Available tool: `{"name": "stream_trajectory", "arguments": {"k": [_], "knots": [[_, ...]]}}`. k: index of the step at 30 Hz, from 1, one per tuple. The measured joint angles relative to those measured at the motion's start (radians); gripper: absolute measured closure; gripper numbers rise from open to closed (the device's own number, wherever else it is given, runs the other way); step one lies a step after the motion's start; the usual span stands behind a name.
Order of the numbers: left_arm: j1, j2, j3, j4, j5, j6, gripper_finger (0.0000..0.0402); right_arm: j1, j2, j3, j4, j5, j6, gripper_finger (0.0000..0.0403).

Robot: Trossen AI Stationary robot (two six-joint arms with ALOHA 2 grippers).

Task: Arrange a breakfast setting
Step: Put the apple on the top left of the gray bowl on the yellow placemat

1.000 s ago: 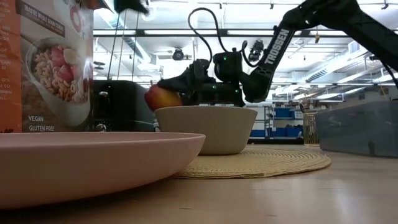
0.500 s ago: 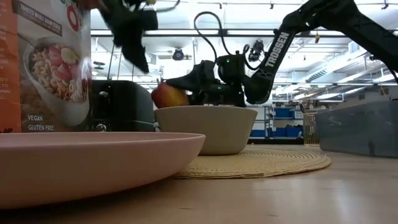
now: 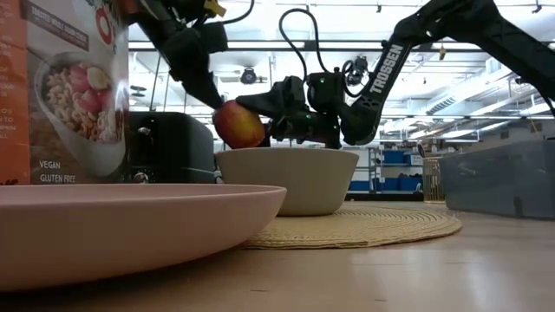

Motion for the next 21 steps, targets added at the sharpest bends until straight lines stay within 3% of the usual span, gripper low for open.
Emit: {"name": "stream_trajectory", "arguments": {"k": [7,21], "knots": [[0.0,0.0,0.0,0.041,0.022,-0.007,0.0271,0.0,0.0,0.0,-0.001,0.002,-0.002,0.0075],[0.0,0.0,0.0,0.033,0.033,-0.037,0.0369,0.001,0.0,0.0,0.0,0.027,-0.01,0.0072]]}}
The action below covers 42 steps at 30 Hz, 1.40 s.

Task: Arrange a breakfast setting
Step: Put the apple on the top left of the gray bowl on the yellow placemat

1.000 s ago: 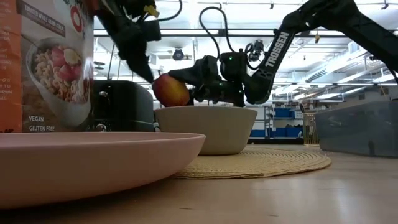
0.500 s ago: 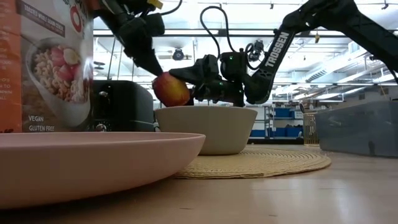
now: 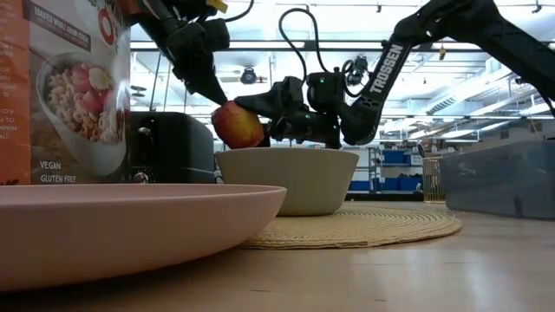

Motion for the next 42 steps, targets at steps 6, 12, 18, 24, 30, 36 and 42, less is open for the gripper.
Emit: {"name": "stream_trajectory", "arguments": {"k": [6,12,18,24,30,36,42], "knots": [[0.0,0.0,0.0,-0.005,0.0,-0.022,0.0383,0.009,0.0,0.0,-0.003,0.022,0.0,0.007],[0.0,0.0,0.0,-0.014,0.003,-0.047,0.0383,0.012,0.0,0.0,-0.005,0.016,0.015,0.0039],[0.0,0.001,0.013,-0.047,0.004,-0.063,0.0383,-0.015,0.0,0.002,-0.003,-0.05,0.077,0.0015],[0.0,0.042,0.092,-0.138,0.003,-0.059,0.0383,-0.039,-0.038,0.002,-0.04,-0.049,0.031,0.0019],[-0.014,0.137,0.118,-0.173,0.017,-0.067,0.0383,-0.053,-0.177,0.002,-0.249,0.001,-0.131,0.0028],[-0.02,0.214,0.12,-0.157,0.024,-0.066,0.0383,-0.055,-0.329,0.001,-0.557,0.077,-0.33,0.0029],[-0.02,0.27,0.12,-0.155,0.028,-0.053,0.0383,-0.049,-0.441,0.001,-0.721,0.132,-0.431,0.003]]}}
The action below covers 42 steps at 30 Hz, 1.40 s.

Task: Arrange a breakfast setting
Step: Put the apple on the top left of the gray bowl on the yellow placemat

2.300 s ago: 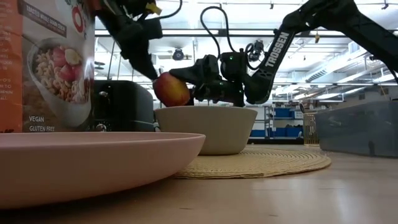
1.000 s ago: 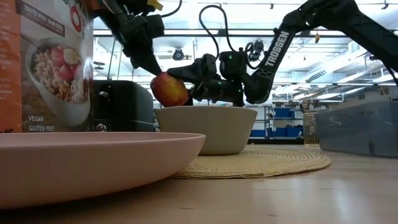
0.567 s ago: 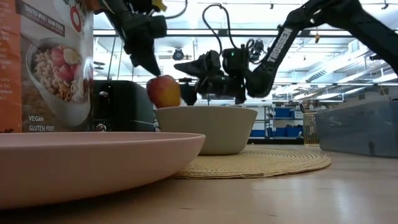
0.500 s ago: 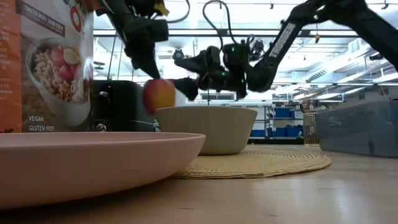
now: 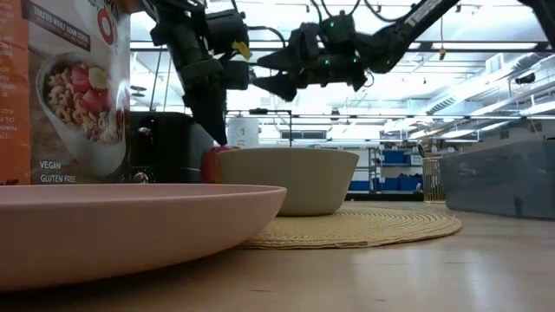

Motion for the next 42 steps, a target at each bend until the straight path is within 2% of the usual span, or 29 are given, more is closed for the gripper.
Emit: {"name": "stream_trajectory", "arguments": {"k": [7,15,21,26,33,42], "knots": [[-0.006,0.016,-0.002,0.008,0.003,-0.016,0.0383,0.0,-0.088,0.0,-0.147,0.057,-0.08,0.003],[-0.006,0.017,-0.003,0.011,0.006,-0.078,0.0382,-0.005,-0.217,-0.001,-0.403,0.277,-0.233,0.003],[-0.006,0.017,-0.002,0.01,0.007,-0.111,0.0378,-0.004,-0.278,-0.001,-0.514,0.35,-0.263,0.003],[-0.006,0.017,-0.001,0.006,0.011,-0.161,0.038,-0.003,-0.353,-0.001,-0.631,0.469,-0.357,0.003],[-0.007,0.017,-0.002,-0.02,0.014,-0.247,0.0379,-0.002,-0.465,-0.001,-0.688,0.556,-0.352,0.003],[-0.037,0.017,-0.005,-0.001,-0.004,-0.269,0.0378,-0.001,-0.509,-0.001,-0.697,0.575,-0.326,0.003]]}}
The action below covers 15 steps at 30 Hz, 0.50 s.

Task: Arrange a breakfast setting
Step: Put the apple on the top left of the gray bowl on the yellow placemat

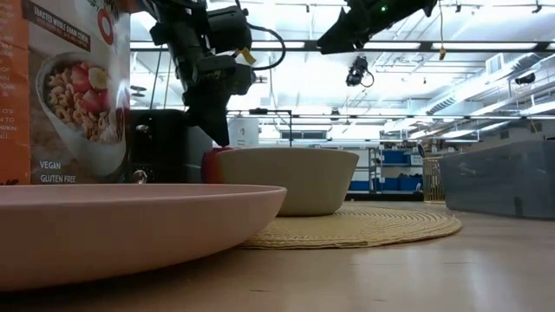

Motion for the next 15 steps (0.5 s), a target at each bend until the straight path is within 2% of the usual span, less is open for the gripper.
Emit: {"name": "stream_trajectory", "arguments": {"k": [15], "knots": [[-0.032,0.0,-0.001,-0.011,-0.053,0.127,0.0377,0.004,0.001,0.0,-0.005,-0.001,0.034,0.003]]}}
